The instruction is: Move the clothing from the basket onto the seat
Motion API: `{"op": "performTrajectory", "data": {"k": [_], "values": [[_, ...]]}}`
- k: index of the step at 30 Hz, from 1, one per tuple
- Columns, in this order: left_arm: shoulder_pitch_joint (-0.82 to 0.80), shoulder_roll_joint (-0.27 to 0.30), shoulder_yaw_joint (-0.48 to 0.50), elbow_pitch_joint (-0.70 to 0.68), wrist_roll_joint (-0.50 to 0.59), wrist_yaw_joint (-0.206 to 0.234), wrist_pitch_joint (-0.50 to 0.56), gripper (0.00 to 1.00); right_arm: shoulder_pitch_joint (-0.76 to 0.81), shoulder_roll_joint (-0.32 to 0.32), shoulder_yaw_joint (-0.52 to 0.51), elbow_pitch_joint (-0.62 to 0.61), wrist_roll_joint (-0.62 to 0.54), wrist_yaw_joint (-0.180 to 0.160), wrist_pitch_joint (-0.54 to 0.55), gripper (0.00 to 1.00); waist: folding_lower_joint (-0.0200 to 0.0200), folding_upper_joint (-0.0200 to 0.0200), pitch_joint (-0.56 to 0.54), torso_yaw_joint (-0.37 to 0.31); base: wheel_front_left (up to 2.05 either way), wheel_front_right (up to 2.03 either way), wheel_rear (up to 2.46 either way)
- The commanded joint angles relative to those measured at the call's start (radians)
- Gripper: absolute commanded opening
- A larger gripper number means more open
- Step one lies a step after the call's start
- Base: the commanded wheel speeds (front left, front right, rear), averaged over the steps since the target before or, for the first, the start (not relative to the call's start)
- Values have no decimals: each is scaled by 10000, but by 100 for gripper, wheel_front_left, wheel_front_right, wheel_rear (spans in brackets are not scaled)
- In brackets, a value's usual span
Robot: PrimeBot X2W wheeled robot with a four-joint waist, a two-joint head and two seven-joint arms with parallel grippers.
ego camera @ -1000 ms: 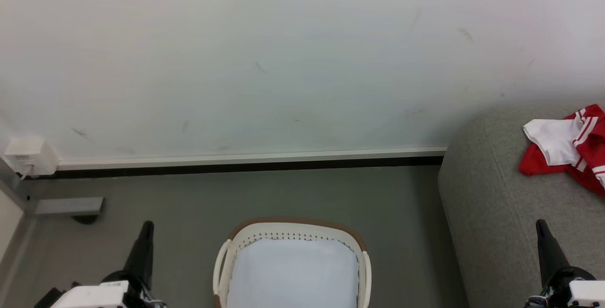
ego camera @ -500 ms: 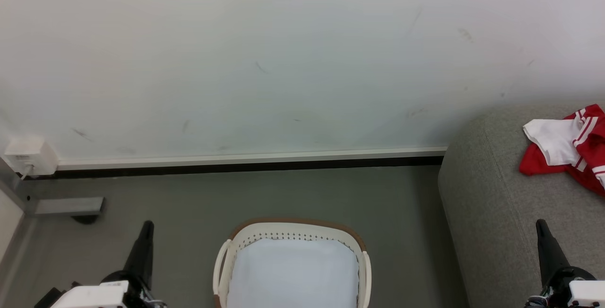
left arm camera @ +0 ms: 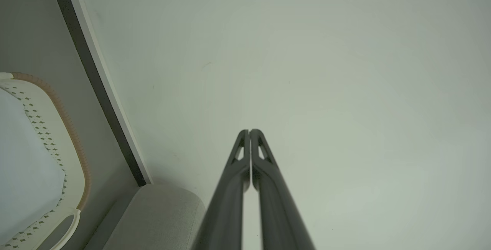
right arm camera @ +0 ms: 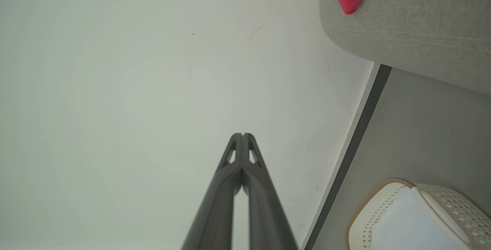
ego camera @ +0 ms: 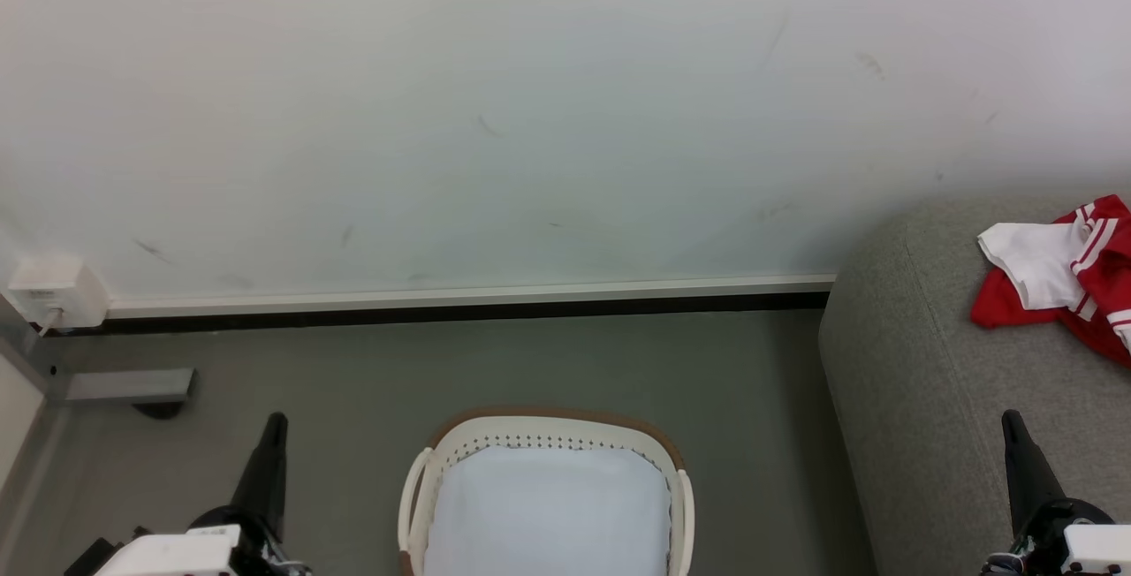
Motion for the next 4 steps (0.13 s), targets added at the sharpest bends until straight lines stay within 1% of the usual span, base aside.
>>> {"op": "performTrajectory", "data": {"k": [1, 4], "values": [[-86, 23, 15, -29, -146, -65, 35, 0, -134, -74, -39, -49, 21, -22, 27, 0, 0, 0, 0, 0, 0, 0, 0], [-86, 23, 15, -29, -146, -65, 37, 0, -134, -74, -39, -49, 21, -21, 27, 0, 0, 0, 0, 0, 0, 0, 0]]}}
